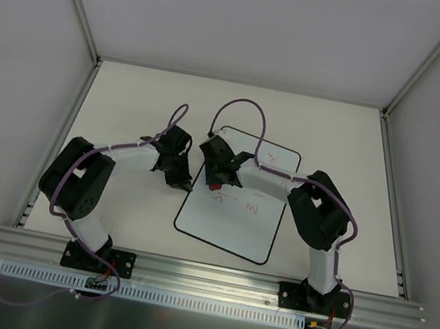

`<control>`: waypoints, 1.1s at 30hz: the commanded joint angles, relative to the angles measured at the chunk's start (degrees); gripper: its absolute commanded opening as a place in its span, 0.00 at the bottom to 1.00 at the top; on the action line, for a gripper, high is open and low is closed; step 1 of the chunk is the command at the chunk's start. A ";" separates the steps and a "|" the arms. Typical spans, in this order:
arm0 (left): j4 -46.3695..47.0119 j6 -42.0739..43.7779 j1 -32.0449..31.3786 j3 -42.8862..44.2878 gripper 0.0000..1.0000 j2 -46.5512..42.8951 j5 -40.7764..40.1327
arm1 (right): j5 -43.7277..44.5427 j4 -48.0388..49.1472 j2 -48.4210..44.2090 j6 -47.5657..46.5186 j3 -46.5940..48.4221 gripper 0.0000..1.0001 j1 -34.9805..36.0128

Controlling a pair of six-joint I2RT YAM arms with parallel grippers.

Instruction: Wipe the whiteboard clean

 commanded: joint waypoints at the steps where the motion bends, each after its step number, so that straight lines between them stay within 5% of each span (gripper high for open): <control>1: -4.20 -0.87 -0.86 -1.30 0.00 2.87 -4.50 | -0.21 -4.47 -0.48 2.74 -6.40 0.00 -1.05; 11: -4.20 -0.96 -0.68 -1.57 0.00 2.60 -4.95 | 10.80 -8.87 -16.92 5.46 -23.81 0.00 -6.42; 25: -4.11 -0.96 -0.77 -1.39 0.00 2.69 -4.07 | -6.60 -0.69 -3.50 8.19 -12.15 0.00 7.99; 33: -4.20 -1.05 -0.77 -1.39 0.00 2.43 -4.77 | -2.23 -0.16 -6.64 10.46 -19.23 0.00 5.38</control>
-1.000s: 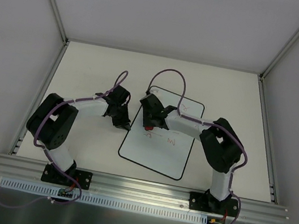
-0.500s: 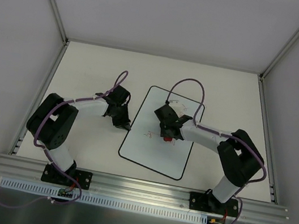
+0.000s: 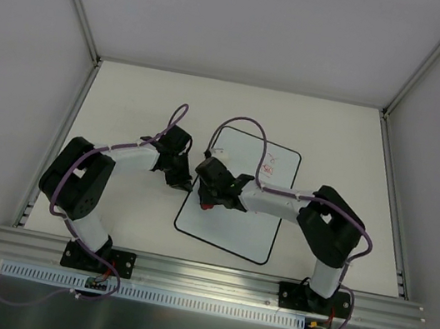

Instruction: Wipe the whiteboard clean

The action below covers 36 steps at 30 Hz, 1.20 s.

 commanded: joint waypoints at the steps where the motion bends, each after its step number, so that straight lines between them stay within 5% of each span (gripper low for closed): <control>1: -4.07 -0.55 -0.75 -1.59 0.00 2.56 -4.83 | 0.61 -5.56 -0.74 3.87 -9.55 0.00 -3.29; 7: -4.16 -0.46 -0.31 -1.68 0.00 2.56 -4.57 | 10.46 -12.32 -15.05 8.08 -23.69 0.00 -11.47; 13: -4.07 -0.02 -0.13 -1.59 0.00 2.38 -4.66 | 11.10 -16.89 -21.32 14.58 -28.55 0.00 -13.50; 20: -4.16 0.42 -0.13 -2.03 0.00 2.21 -3.96 | 4.86 -12.43 -15.19 14.52 -23.99 0.00 -11.92; 28: -4.16 0.60 -0.22 -3.34 0.00 1.24 -4.40 | 5.29 -12.33 -3.94 8.27 -5.98 0.00 -17.71; 36: -4.16 0.77 0.04 -3.70 0.00 0.71 -4.57 | 8.45 -15.57 -7.25 14.41 -10.97 0.00 -26.66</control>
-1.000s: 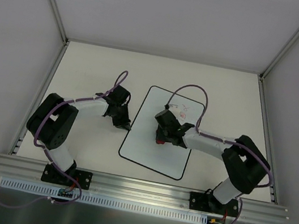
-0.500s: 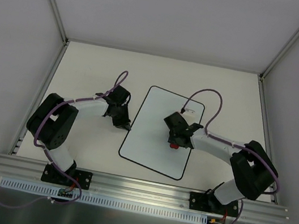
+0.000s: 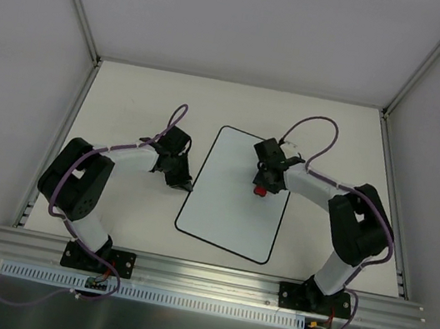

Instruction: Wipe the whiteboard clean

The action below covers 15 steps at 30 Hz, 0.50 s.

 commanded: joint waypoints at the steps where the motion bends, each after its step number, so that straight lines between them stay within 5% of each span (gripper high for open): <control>1: -5.25 1.03 0.06 -2.78 0.00 1.11 -4.51 | 5.26 -9.13 -1.40 3.93 -5.16 0.00 -4.25; 5: -5.25 1.30 0.15 -2.61 0.00 1.02 -4.24 | 6.33 -10.11 -3.79 2.88 -4.99 0.00 -5.93; 15: -5.25 1.39 0.15 -2.69 0.00 1.28 -3.54 | -4.12 -11.16 10.18 -4.68 11.70 0.00 0.73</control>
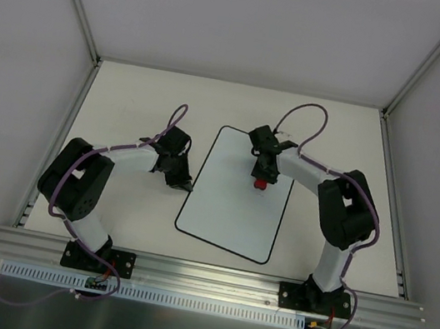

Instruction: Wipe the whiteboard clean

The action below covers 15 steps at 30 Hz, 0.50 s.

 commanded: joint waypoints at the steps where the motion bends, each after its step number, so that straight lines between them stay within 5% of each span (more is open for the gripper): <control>1: -5.38 1.30 0.15 -2.71 0.00 1.46 -3.50 | -6.07 -3.30 5.73 -2.12 4.28 0.00 5.01; 7: -5.29 1.04 0.15 -2.71 0.00 1.28 -3.58 | -6.97 -3.21 6.80 0.86 2.10 0.00 7.13; 15: -5.29 1.12 0.24 -2.98 0.00 1.11 -3.67 | -0.11 -3.30 -7.61 5.43 -14.94 0.00 1.77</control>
